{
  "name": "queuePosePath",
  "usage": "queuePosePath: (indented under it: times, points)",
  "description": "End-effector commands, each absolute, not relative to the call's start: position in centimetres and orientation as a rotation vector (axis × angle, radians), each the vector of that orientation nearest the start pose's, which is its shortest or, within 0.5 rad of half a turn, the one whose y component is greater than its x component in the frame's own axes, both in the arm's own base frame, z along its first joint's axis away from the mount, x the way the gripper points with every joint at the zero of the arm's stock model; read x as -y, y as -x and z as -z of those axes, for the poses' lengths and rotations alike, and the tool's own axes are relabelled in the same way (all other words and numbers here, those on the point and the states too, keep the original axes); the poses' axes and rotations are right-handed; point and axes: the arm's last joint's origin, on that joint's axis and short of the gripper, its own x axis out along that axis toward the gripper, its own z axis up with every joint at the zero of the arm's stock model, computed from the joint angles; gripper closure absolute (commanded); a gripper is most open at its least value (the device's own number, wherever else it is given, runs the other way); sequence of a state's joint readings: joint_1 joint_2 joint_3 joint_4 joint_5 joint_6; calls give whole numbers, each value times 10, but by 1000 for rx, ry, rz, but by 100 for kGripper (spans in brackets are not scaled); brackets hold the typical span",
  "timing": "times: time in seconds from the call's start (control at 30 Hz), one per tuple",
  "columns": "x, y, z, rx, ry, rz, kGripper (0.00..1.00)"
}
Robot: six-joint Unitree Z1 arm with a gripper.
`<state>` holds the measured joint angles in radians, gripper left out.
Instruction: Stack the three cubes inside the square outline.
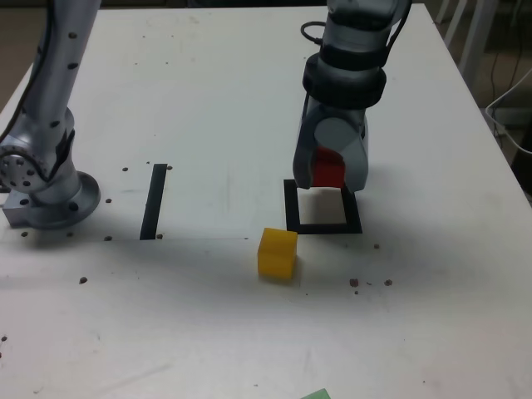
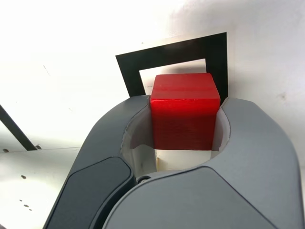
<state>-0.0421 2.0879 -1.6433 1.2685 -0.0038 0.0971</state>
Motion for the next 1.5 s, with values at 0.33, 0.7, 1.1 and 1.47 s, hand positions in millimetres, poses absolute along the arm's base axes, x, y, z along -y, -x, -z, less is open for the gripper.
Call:
queuePosePath:
  times: [0.33,0.7,1.1,1.47]
  points:
    - [30,-367,-241,-1731,-12,100,75]
    - [31,-369,-231,-1712,15,90,75]
    - [31,-369,-218,-1712,7,85,71]
    - [30,-365,-216,-1701,-12,78,1]
